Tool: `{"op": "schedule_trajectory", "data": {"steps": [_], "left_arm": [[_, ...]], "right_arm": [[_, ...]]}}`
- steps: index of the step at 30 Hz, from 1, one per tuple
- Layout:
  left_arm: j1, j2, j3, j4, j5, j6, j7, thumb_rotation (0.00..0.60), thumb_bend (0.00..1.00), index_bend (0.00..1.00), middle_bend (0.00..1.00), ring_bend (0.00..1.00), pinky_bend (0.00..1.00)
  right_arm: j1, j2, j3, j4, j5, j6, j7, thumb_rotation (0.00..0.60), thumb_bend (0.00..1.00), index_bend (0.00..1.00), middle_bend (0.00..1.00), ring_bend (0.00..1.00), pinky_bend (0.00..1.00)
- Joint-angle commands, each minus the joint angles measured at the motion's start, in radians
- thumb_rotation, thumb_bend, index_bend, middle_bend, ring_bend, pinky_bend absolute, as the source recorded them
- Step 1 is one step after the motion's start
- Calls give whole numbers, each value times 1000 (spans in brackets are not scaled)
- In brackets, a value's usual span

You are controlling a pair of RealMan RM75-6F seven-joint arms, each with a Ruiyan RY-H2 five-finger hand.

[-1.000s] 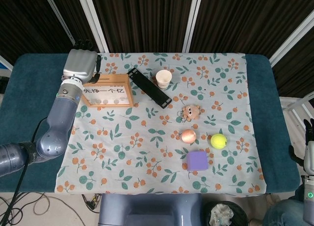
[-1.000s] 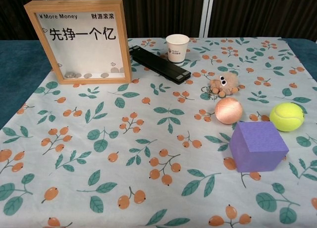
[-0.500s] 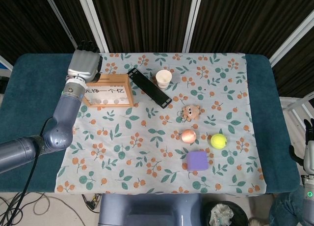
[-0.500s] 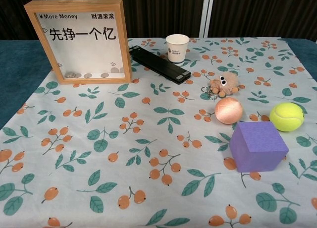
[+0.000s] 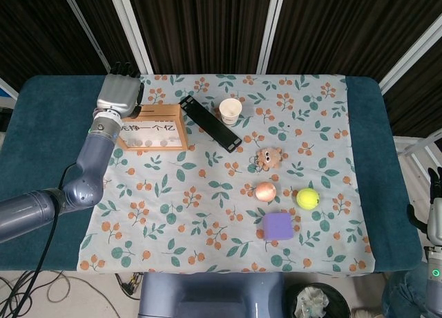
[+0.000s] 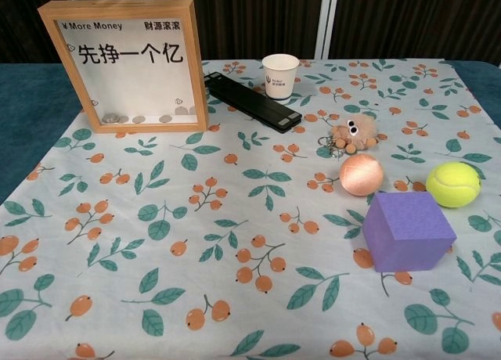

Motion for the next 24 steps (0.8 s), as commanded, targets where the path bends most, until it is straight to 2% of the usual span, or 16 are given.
{"op": "schedule_trajectory", "data": {"steps": [1,15,24], "left_arm": [[1,-3,4,5,-1,-2,-3,600,548,725,188,0,0],[-1,-14,20,28,-20,-40,-29,600,549,699,187,0,0],[-8,7,11,17,-83,-87,-71,600,549,701,186,0,0]], "right_arm": [[0,0,1,-1,1,0,0,600,388,0,0,0,0],[-3,3,5,0,4,6,3,600,388,0,0,0,0],[-4,3,7,-2,3,10,3,600,389,0,0,0,0]]}}
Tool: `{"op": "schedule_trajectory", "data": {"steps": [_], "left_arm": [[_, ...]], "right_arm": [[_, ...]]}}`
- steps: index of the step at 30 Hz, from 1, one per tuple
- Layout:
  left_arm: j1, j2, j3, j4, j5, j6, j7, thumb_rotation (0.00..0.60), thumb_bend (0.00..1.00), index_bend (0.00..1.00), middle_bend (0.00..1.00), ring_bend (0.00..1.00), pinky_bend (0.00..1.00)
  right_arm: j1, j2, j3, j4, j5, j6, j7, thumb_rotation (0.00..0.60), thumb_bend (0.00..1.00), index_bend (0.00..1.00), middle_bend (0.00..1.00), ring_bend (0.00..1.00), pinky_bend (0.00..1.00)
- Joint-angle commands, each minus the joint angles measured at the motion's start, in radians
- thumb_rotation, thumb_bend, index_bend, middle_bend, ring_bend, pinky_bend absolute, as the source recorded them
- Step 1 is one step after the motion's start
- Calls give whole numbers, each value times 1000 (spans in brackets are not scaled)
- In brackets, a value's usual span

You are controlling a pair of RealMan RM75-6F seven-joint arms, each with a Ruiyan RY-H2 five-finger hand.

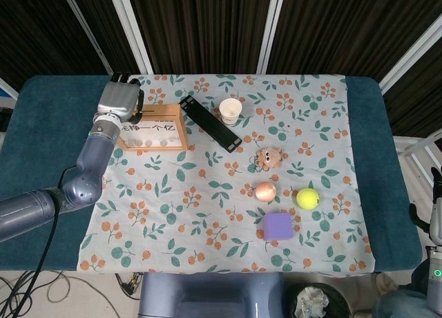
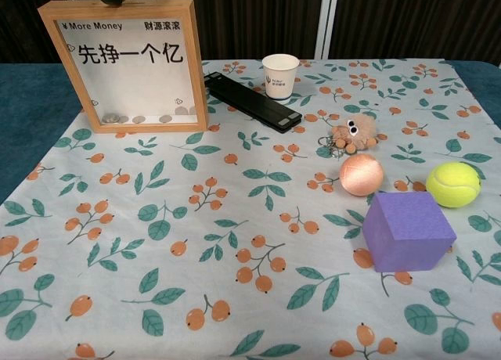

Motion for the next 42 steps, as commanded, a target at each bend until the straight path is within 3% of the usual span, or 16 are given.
{"op": "schedule_trajectory", "data": {"steps": [1,9,21,42], "left_arm": [[-4,9,-2,-4,-14,-11,-10,600,549,701,186,0,0],[-18,34,-28,-10,-79,-30,-59,600,564,701,182,0,0],[-72,60,-1,13,-259,-72,-34,600,565,702,175,0,0],[-91,34,57,50,-221,-70,-28,600,580,702,176,0,0]], "right_arm": [[0,0,1,0,0,1,0,600,389,0,0,0,0],[0,-1,1,0,1,0,-2,600,388,0,0,0,0],[3,-8,-2,7,3,-6,-9,600,388,0,0,0,0],[4,-13,-1,11,7,-8,-14,600,389,0,0,0,0]]}}
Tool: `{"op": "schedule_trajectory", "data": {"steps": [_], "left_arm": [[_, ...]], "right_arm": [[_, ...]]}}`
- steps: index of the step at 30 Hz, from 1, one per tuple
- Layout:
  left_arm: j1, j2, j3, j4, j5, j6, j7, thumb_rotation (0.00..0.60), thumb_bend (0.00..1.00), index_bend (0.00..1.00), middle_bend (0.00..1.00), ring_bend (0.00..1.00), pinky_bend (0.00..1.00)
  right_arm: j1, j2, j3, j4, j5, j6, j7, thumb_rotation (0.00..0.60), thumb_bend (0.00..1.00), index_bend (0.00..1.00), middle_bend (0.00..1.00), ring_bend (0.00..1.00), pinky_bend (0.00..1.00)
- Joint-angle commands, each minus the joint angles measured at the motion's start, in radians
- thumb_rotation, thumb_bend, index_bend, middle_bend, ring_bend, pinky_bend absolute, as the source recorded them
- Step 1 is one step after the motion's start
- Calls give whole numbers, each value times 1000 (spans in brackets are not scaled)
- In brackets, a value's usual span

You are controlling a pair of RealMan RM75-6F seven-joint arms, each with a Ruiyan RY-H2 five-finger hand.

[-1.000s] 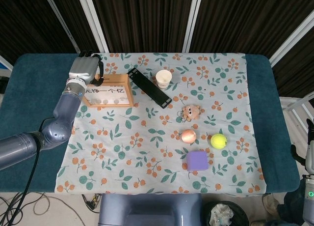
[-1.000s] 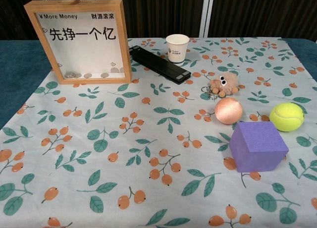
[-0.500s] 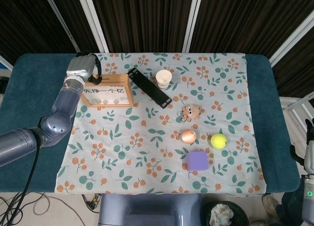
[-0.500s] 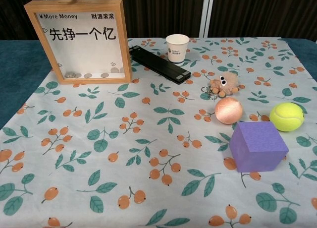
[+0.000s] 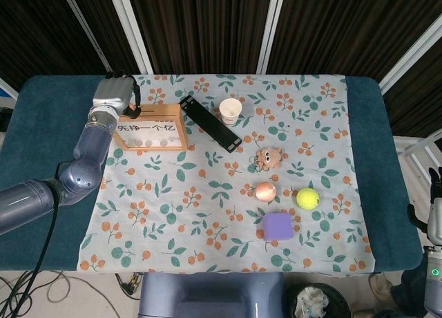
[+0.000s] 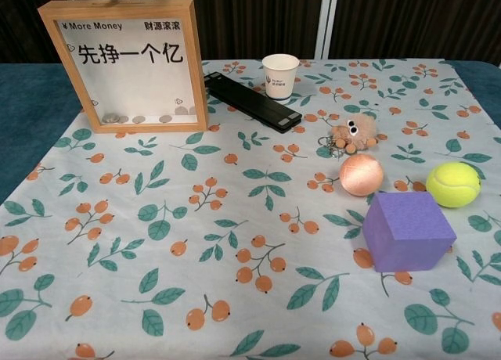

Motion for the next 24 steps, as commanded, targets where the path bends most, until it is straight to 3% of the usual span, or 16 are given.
{"op": "schedule_trajectory", "data": {"steps": [1,24], "left_arm": [[0,-5,4,5,6,-2,-2,600,580,702,176,0,0],[-23,-15,46,19,-8,-24,-4,600,580,683,168,0,0]], "right_arm": [[0,0,1,0,1,0,1,600,389,0,0,0,0],[-1,3,1,-1,0,-1,3,600,388,0,0,0,0]]}}
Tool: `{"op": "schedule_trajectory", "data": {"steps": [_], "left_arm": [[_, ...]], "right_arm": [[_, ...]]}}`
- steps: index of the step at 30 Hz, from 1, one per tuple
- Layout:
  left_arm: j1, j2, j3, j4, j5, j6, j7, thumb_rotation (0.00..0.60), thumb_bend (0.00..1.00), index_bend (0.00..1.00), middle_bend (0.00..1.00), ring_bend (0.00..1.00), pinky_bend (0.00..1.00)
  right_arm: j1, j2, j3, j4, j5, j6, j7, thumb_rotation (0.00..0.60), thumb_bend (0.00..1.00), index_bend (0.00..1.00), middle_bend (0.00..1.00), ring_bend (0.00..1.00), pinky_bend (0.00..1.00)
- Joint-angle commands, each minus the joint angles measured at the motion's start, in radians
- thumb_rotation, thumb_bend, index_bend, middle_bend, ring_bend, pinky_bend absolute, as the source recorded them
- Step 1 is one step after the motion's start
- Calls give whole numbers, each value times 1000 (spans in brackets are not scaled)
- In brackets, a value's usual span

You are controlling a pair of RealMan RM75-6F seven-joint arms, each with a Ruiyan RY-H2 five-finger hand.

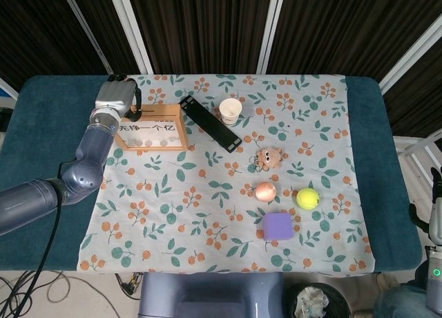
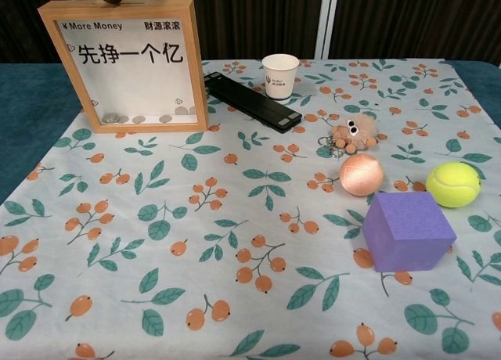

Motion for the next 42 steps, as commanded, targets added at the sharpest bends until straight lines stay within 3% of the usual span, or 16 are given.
{"op": "schedule_trajectory", "data": {"steps": [1,42], "left_arm": [[-1,-1,2,2,3,0,-2,600,580,681,168,0,0],[-25,-1,39,0,34,-15,-34,600,557,514,122,0,0]], "right_arm": [[0,0,0,0,0,-1,0,600,388,0,0,0,0],[0,5,0,-1,4,-4,-6,600,388,0,0,0,0]]}}
